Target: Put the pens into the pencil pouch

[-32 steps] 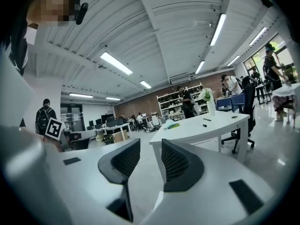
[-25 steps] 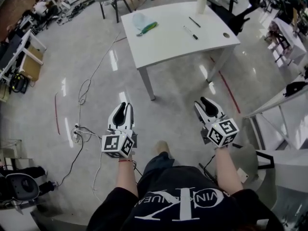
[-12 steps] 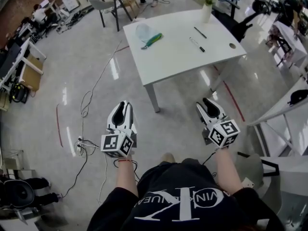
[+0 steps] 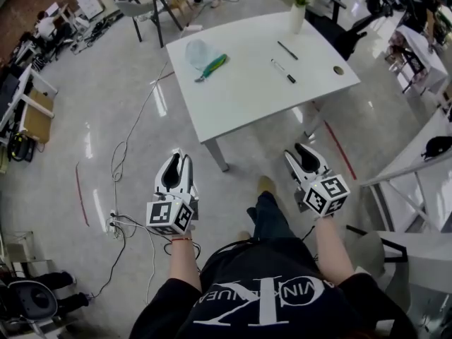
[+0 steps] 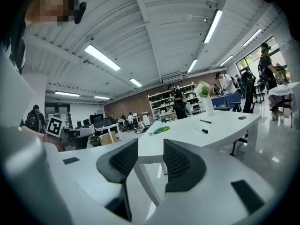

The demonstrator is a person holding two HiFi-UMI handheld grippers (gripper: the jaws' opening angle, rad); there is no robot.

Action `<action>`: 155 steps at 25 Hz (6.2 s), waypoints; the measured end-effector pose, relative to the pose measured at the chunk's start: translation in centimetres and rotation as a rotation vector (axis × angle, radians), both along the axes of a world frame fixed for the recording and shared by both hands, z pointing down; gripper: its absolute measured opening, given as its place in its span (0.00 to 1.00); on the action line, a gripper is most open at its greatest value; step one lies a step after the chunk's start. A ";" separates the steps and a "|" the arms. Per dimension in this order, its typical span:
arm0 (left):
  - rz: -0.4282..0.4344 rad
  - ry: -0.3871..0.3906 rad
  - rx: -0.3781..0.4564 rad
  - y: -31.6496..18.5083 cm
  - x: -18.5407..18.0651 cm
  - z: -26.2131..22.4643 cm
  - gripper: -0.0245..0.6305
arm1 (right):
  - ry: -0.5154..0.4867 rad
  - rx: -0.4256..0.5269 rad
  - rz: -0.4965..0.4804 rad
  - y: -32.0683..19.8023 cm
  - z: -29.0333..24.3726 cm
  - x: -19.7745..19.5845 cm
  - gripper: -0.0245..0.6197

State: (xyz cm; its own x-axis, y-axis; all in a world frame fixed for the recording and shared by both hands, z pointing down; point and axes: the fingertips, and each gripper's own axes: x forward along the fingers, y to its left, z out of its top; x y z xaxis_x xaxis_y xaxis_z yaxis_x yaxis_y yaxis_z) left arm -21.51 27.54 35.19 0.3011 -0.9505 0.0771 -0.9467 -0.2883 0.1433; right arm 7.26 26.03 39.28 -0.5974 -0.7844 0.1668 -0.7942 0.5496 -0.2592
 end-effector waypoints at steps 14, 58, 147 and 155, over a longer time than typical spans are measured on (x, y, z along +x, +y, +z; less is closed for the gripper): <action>-0.075 0.012 -0.066 -13.3 0.7 1.7 0.19 | 0.035 -0.066 -0.063 -15.1 2.1 0.8 0.32; -0.160 -0.012 -0.221 -29.0 4.4 6.7 0.22 | 0.532 -0.394 -0.125 -35.4 13.0 6.8 0.18; 0.282 -0.620 -0.452 -43.8 8.1 10.4 0.07 | 0.229 -0.225 -0.401 -40.9 7.0 -16.8 0.16; 0.299 -0.609 -0.444 -43.5 8.9 10.2 0.06 | 0.257 -0.214 -0.421 -41.9 8.0 -18.7 0.16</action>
